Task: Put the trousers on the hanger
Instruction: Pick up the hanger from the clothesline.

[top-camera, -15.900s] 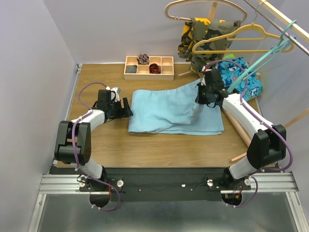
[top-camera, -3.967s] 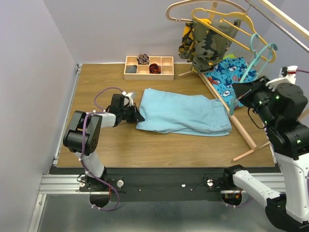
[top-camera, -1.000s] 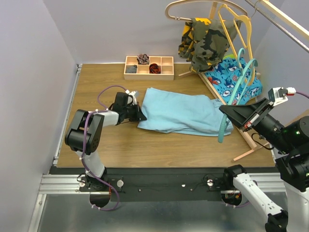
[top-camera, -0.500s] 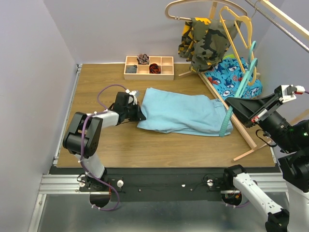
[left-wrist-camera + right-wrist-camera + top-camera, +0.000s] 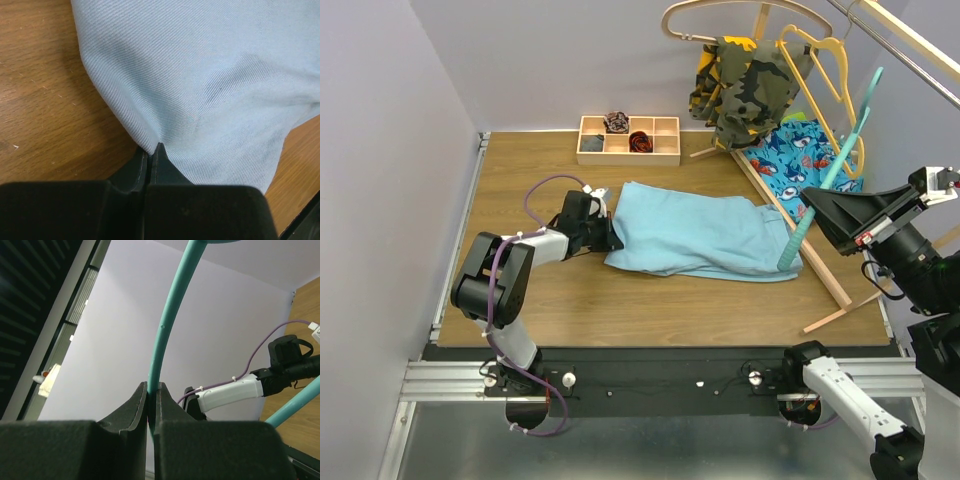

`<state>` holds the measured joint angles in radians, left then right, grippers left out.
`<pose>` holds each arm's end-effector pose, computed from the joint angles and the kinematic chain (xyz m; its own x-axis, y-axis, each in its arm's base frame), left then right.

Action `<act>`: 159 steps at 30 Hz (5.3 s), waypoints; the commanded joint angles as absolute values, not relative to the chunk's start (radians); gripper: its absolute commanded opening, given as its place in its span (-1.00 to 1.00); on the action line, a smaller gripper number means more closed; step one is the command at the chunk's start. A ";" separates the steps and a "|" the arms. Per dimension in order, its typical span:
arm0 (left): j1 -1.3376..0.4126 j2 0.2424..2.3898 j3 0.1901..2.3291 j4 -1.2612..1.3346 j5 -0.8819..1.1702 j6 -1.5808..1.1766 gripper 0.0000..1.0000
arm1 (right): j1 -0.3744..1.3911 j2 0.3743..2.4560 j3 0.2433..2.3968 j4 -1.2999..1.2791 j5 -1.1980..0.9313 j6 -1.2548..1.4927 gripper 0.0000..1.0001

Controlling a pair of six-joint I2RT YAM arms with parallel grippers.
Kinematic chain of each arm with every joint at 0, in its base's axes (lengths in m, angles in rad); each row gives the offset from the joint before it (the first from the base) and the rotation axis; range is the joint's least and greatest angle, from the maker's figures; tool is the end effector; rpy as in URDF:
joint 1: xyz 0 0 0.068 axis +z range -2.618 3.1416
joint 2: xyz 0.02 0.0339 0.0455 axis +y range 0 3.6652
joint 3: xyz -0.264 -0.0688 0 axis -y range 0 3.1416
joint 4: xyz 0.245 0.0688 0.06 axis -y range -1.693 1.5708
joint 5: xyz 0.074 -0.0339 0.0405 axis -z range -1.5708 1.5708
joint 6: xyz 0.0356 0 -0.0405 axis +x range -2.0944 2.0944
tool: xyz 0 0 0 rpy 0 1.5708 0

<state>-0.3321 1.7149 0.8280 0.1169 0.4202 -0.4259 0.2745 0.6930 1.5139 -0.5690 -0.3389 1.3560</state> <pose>0.3126 -0.1232 0.1486 -0.8367 -0.1105 -0.5365 0.2513 0.7928 -0.5552 0.0393 0.0234 0.5291 -0.5014 0.8161 -0.2874 -0.3549 0.1089 0.9285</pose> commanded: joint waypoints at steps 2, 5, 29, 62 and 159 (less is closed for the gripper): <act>-0.360 1.713 0.836 0.124 0.431 -0.414 -1.00 | 0.276 0.667 1.503 -0.523 -0.298 1.339 -0.99; -0.364 1.718 0.839 0.124 0.433 -0.416 -1.00 | 0.275 0.649 1.451 -0.497 -0.310 1.362 -0.99; -0.382 1.746 0.839 0.146 0.440 -0.428 -1.00 | 0.005 0.670 1.506 -0.494 -0.594 1.479 -0.99; -0.416 1.726 0.821 0.173 0.448 -0.442 -1.00 | -0.339 0.597 1.448 -0.380 -0.887 1.761 -0.99; -1.290 1.667 1.996 -0.342 -0.117 -0.328 -0.72 | -0.474 0.621 1.293 -0.405 -0.957 1.585 -0.78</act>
<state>-1.3045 1.6608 1.9747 -0.2859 -0.0437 -0.3428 -0.4732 0.6250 1.2694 -0.3843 -0.9260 1.5925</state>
